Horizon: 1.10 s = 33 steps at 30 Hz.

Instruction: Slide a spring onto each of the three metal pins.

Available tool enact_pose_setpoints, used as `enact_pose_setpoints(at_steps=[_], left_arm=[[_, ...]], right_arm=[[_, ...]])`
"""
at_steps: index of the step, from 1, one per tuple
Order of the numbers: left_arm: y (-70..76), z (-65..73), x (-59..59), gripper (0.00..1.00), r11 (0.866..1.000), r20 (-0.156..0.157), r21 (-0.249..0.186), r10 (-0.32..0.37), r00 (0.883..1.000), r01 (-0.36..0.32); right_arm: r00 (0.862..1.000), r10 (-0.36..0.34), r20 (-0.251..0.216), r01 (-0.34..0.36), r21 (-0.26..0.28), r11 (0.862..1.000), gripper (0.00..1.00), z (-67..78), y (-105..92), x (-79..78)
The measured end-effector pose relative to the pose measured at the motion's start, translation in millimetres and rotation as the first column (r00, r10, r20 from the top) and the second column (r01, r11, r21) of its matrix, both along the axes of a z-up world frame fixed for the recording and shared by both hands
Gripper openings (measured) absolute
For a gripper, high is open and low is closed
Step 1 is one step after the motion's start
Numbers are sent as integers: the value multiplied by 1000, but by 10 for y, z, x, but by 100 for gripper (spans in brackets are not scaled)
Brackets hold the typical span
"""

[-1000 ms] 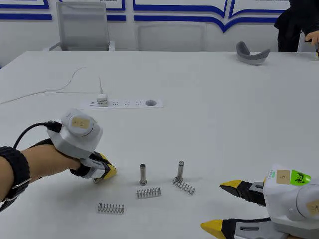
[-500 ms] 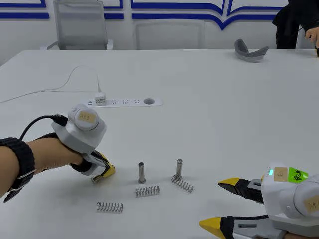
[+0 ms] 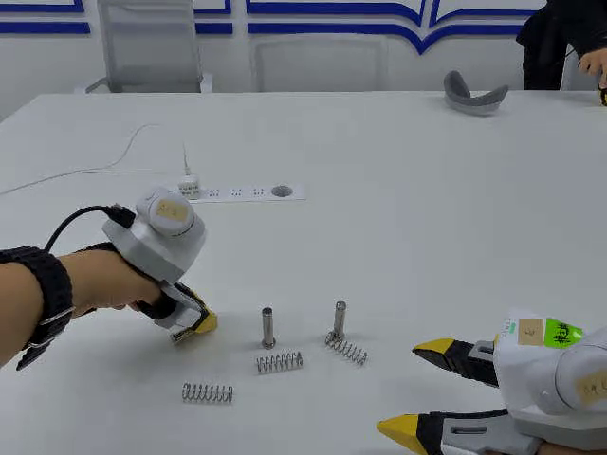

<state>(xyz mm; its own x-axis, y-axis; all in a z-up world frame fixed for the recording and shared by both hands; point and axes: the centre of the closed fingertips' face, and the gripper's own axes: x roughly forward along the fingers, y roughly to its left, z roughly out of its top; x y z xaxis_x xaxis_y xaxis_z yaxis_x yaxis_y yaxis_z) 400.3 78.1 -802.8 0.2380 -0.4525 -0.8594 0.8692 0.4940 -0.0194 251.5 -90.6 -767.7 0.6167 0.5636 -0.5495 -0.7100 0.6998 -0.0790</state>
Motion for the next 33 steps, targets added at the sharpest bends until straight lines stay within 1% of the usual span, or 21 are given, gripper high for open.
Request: enact_pose_setpoints(at_steps=[2, 7, 10, 12, 15, 18, 20, 22, 23, 25, 28, 33], left_arm=[[-2, -1, 2, 8, 1000, -13, 11, 16, 1000, -16], [-1, -6, -3, 8, 999, -24, 39, 36, 999, -35], [7, -7, -7, 8, 998, -20, 49, 50, 999, -48], [9, -7, -14, 8, 997, -12, 50, 59, 998, -58], [13, -9, 1, 7, 997, 9, 50, 61, 998, -62], [21, -5, 8, 7, 996, 26, 36, 78, 997, -79], [23, -4, 12, 7, 996, 28, 29, 89, 996, -90], [19, -2, -11, 7, 996, 22, 23, 91, 996, -91], [15, 8, -29, 7, 996, 24, 22, 90, 996, -90], [13, 21, -22, 7, 996, 33, 20, 84, 996, -84], [7, 86, -24, 7, 997, 46, 5, 83, 995, -83], [22, 168, -36, 7, 996, 54, -12, 87, 995, -87]], right_arm=[[1000, 2, -1, -2, -1, 1000, 57, -3, 4, -1], [1000, 4, -1, -4, -1, 1000, 57, -4, 11, -1], [1000, 6, -1, -6, -1, 1000, 57, -3, 20, -4], [1000, 9, -1, -9, -2, 1000, 57, -5, 24, -8], [1000, 12, -2, -12, -2, 1000, 57, -5, 33, -11], [1000, 16, 3, -16, -1, 1000, 57, 15, 43, -8], [1000, 16, 5, -16, 0, 1000, 57, 26, 43, -3], [1000, 16, 6, -16, -2, 1000, 57, 33, 36, 4], [1000, 16, 8, -16, -1, 1000, 57, 40, 34, 8], [1000, 16, 8, -16, 0, 1000, 57, 43, 33, 10], [1000, 20, 6, -20, -3, 1000, 57, 35, 35, 12], [1000, 26, 6, -26, -5, 1000, 57, 38, 56, 7]])
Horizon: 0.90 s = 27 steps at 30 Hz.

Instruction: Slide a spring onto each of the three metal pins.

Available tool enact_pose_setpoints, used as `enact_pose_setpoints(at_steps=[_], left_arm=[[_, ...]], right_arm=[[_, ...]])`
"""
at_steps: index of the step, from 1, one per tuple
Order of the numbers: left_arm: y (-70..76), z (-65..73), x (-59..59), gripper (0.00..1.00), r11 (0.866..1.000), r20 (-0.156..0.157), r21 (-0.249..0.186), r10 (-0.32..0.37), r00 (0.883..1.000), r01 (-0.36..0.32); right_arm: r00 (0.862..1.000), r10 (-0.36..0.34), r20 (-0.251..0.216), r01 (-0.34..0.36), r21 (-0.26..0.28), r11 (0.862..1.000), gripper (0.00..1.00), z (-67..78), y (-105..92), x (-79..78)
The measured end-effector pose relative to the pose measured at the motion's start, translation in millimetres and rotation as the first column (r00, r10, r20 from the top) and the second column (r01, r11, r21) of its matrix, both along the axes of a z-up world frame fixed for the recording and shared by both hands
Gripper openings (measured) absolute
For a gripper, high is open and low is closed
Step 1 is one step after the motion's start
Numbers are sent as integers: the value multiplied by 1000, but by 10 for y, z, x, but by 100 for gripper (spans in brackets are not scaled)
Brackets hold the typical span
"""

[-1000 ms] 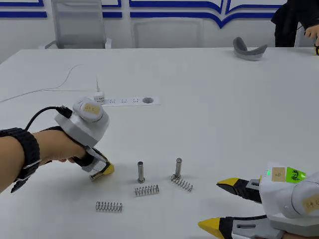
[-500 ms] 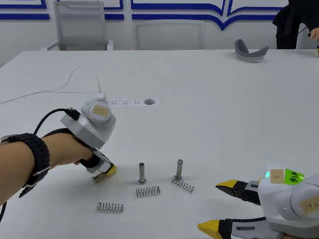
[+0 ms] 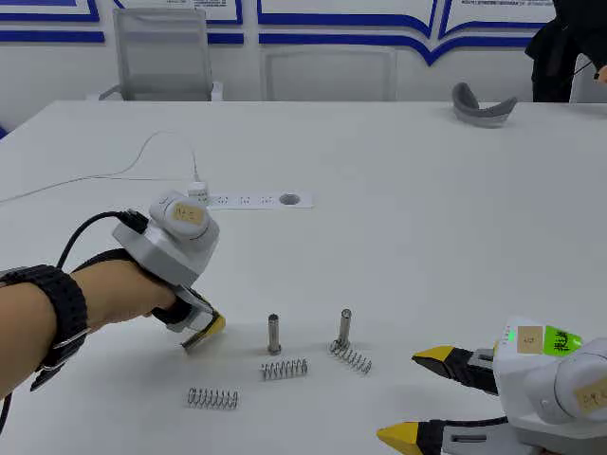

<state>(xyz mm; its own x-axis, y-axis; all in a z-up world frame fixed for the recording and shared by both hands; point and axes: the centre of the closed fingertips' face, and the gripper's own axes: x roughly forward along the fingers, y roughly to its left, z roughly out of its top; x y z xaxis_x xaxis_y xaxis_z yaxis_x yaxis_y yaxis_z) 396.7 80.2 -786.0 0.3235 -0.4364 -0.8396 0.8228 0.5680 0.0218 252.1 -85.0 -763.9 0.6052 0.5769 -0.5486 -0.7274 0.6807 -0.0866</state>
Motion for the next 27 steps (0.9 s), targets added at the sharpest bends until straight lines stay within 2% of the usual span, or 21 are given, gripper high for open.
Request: enact_pose_setpoints(at_steps=[8, 18, 27], left_arm=[[9, 142, -59, 7, 999, 30, -39, 8, 1000, -7], [60, 235, -136, 7, 995, 43, -90, 41, 998, -37], [134, 265, -198, 7, 988, 47, -134, 79, 996, -72]], right_arm=[[1000, 5, 2, -5, -1, 1000, 57, 15, 17, -11], [1000, 14, 4, -14, -4, 1000, 57, 18, 34, -12], [1000, 24, 4, -24, -7, 1000, 57, 21, 58, -16]])
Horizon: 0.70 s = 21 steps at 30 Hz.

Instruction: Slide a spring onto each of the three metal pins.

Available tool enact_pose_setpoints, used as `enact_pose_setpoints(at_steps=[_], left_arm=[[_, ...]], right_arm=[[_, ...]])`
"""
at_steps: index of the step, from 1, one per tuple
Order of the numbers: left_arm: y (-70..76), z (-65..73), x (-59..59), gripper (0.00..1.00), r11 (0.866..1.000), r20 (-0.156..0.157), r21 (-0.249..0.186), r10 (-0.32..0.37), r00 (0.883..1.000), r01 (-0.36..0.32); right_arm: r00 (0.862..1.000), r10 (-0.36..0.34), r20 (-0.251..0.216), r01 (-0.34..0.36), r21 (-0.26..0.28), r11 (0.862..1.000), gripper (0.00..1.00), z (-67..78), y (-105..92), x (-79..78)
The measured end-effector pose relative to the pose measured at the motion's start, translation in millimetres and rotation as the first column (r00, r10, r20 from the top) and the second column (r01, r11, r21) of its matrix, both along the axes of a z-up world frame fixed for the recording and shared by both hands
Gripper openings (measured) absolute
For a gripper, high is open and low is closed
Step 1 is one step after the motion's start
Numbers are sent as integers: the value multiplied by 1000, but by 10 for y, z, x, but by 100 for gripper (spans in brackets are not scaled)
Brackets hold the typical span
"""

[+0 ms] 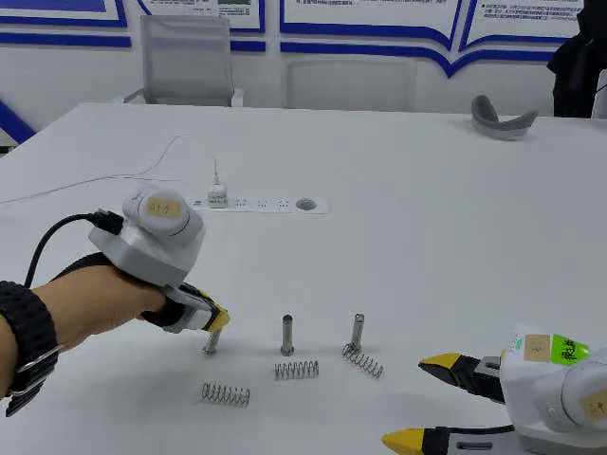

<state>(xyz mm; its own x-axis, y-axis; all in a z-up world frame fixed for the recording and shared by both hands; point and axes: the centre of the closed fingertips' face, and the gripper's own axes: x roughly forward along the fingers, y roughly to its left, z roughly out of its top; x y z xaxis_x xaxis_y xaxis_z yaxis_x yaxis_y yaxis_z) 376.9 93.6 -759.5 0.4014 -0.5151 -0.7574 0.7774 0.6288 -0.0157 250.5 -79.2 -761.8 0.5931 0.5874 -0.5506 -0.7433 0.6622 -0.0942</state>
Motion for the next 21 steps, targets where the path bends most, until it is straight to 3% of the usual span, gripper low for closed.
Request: enact_pose_setpoints(at_steps=[7, 21], left_arm=[[59, 28, -58, 7, 998, -4, -50, 40, 999, -40], [87, 52, -107, 7, 989, 45, -123, 89, 995, -82]], right_arm=[[1000, 5, -1, -5, -1, 1000, 57, -6, 11, -5], [1000, 10, -5, -10, -7, 1000, 57, -4, 29, -16]])
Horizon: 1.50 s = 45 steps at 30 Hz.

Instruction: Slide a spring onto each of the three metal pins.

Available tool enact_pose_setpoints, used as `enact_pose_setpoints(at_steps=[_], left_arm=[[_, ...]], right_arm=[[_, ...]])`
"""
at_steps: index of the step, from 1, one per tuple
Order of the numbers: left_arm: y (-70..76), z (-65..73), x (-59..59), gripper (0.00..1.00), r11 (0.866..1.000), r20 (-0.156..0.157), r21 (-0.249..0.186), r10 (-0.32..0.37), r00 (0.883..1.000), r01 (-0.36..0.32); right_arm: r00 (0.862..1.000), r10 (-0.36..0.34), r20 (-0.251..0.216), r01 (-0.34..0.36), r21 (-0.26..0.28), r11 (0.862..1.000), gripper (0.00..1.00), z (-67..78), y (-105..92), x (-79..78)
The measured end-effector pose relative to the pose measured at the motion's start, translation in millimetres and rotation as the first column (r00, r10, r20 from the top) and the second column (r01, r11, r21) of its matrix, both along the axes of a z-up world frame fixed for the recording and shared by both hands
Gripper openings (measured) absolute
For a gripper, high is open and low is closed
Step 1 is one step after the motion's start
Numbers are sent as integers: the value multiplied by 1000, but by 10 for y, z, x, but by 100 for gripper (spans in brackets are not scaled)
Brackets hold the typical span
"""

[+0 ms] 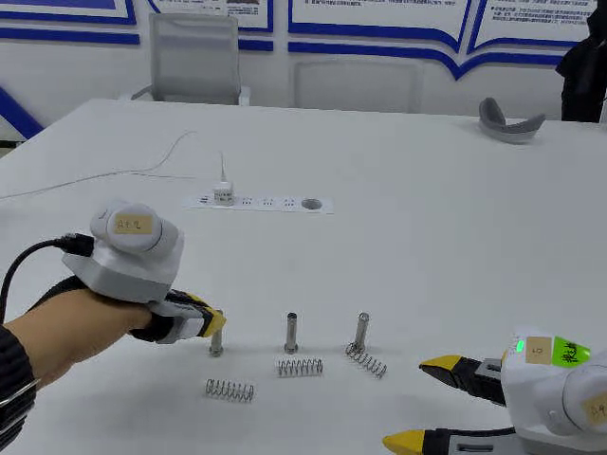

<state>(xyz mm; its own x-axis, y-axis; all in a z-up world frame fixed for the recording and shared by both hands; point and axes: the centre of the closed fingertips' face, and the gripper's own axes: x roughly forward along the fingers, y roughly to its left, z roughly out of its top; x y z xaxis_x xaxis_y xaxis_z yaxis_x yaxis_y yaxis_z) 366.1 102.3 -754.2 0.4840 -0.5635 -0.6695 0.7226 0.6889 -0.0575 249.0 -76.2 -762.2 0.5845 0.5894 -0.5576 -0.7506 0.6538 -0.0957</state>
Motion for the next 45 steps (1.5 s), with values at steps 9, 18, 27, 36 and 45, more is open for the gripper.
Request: enact_pose_setpoints(at_steps=[9, 18, 27, 36, 45], left_arm=[[2, 4, -4, 7, 998, 15, -53, 35, 999, -34], [-13, 0, -35, 8, 996, 24, -84, 39, 999, -37], [-37, -18, -79, 8, 996, 38, -84, 11, 999, -8], [-19, -31, -69, 9, 997, 48, -71, -4, 999, 7], [-22, -36, -97, 11, 997, 52, -69, -18, 998, 22]], right_arm=[[1000, 3, -3, -3, -7, 1000, 57, -2, 3, -10], [1000, 9, -9, -9, -15, 1000, 57, -23, 6, -18], [1000, 16, -10, -16, -17, 1000, 57, -20, 23, -20], [1000, 19, -9, -19, -15, 1000, 57, -23, 30, -27], [1000, 19, -9, -19, -18, 1000, 57, -35, 22, -33]])
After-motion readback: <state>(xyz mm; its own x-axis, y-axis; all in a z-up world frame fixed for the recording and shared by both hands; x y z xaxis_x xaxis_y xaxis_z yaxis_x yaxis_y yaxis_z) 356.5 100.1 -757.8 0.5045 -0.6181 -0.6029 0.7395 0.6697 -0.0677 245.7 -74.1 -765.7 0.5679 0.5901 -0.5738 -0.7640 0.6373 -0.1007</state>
